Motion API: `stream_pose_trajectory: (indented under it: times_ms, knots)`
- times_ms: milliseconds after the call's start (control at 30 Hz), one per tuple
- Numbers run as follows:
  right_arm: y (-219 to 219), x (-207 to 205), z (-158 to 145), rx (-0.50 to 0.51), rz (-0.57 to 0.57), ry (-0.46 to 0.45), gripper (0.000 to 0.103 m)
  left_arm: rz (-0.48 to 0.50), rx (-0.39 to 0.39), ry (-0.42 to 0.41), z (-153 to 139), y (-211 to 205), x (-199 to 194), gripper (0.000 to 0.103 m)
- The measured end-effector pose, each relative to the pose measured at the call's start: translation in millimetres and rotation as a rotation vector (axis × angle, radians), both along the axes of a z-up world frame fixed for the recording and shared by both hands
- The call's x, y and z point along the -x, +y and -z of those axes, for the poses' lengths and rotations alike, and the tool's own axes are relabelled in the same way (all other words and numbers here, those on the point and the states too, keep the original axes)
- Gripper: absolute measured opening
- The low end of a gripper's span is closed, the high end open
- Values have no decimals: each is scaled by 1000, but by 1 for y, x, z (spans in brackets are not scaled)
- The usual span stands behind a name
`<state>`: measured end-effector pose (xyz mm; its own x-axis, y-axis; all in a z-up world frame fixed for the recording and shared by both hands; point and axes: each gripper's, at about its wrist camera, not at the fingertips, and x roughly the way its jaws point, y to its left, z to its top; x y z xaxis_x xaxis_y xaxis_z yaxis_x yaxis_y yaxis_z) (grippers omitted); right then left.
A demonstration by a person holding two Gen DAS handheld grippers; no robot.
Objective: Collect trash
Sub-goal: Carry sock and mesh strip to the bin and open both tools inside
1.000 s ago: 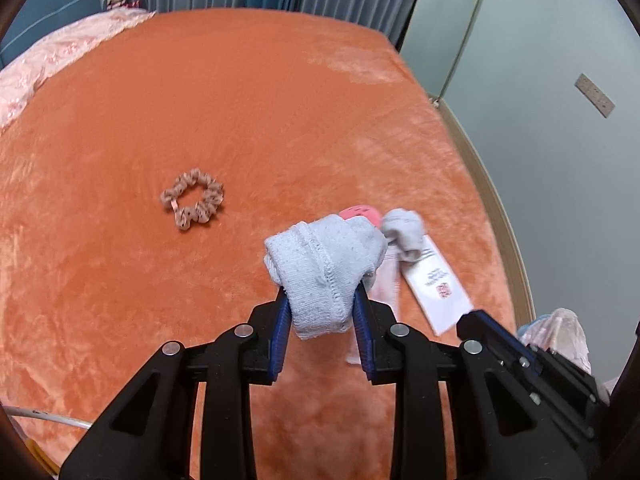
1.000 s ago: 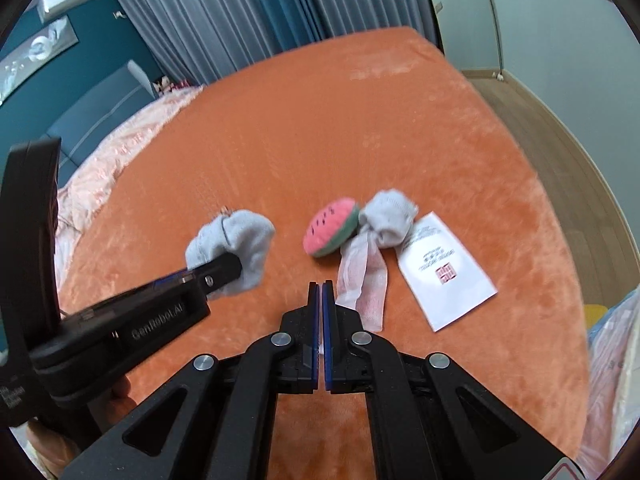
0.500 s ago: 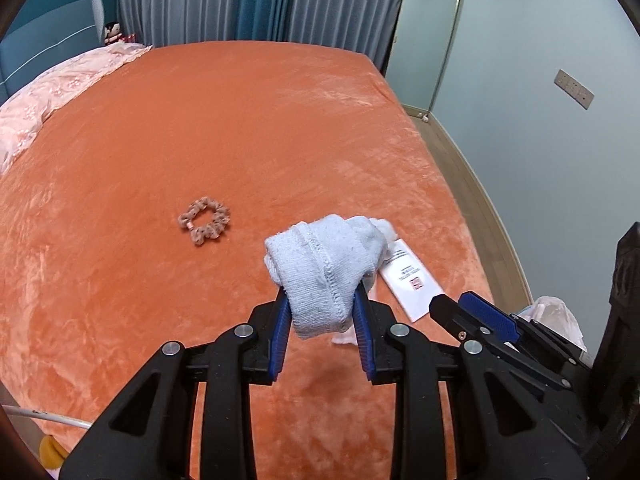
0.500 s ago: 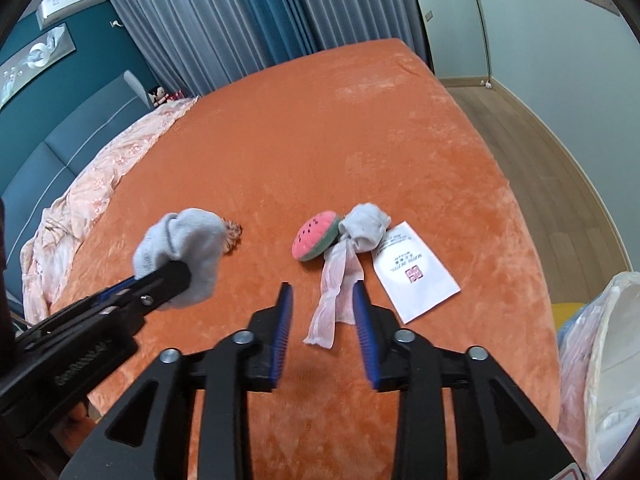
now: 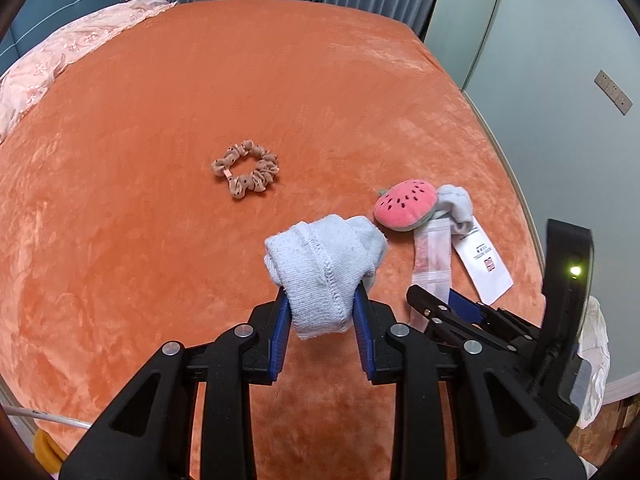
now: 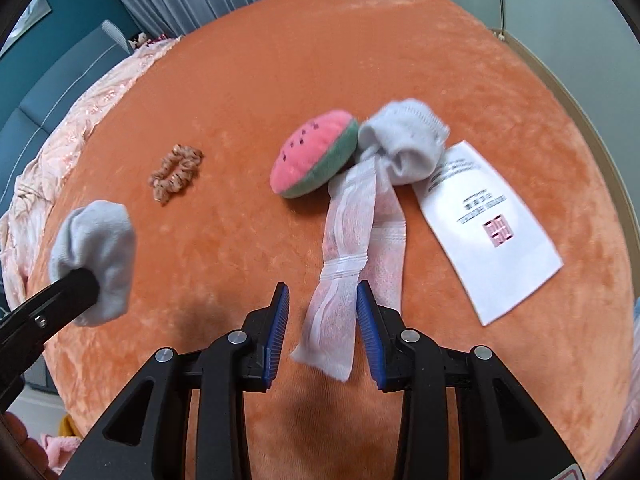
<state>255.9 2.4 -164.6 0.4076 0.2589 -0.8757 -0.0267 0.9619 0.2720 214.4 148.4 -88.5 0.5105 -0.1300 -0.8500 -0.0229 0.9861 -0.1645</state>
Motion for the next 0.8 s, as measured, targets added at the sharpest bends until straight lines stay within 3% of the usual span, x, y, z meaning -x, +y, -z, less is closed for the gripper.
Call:
stream_pose_trajectory:
  times_ms: [33, 67, 100, 233, 333, 667, 800]
  knots:
    - [-1, 0, 0, 3, 5, -7, 21, 2, -1, 3, 2, 0, -1, 28]
    - [-2, 0, -1, 0, 3, -10, 9, 4, -3, 7, 3, -1, -1, 28]
    - [-4, 1, -3, -12, 2, -10, 8, 4, -2, 9, 4, -2, -3, 28]
    - [-16, 13, -26, -45, 15, -69, 8, 14, 3, 5, 0, -10, -2, 28]
    - [-31, 30, -62, -80, 35, -145, 8, 34, 2, -15, -11, -22, 5, 28]
    - [-108, 96, -181, -107, 156, -404, 8, 170, 9, -151, -81, -90, 50, 28]
    - [-145, 127, -209, -73, 228, -473, 8, 263, 5, -205, -104, -135, 71, 28]
